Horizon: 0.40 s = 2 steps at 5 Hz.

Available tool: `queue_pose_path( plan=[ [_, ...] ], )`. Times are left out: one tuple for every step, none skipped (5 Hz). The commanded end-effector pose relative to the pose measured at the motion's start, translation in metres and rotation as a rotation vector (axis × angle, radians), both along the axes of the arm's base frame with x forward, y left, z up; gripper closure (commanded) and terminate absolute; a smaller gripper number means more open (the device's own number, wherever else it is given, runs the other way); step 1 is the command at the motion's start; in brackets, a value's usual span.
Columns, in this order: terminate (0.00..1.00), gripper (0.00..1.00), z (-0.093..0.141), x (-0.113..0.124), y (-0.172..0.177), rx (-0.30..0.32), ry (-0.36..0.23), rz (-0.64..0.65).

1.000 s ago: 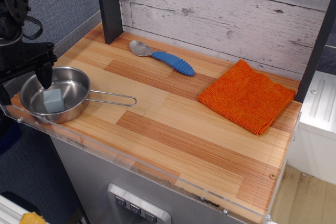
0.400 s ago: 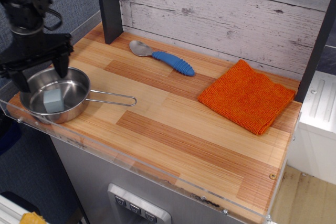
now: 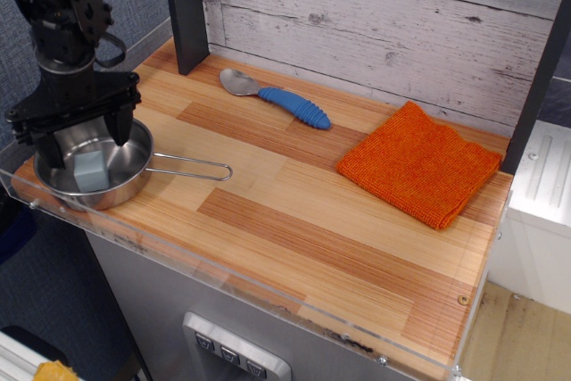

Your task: Put the block on top of the napkin.

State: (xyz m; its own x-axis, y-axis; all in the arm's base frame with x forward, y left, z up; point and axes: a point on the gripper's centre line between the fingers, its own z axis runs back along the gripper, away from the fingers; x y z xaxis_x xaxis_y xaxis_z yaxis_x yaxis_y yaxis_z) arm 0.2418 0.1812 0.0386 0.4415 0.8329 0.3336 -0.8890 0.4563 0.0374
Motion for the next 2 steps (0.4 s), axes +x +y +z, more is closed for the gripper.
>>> queue_pose_path(
  plan=[
    [0.0,0.0,0.001,-0.0013,-0.0056,0.006,-0.013,-0.009],
    [0.0,0.0,-0.0056,-0.0006,-0.0087,-0.004,-0.005,-0.013]
  ],
)
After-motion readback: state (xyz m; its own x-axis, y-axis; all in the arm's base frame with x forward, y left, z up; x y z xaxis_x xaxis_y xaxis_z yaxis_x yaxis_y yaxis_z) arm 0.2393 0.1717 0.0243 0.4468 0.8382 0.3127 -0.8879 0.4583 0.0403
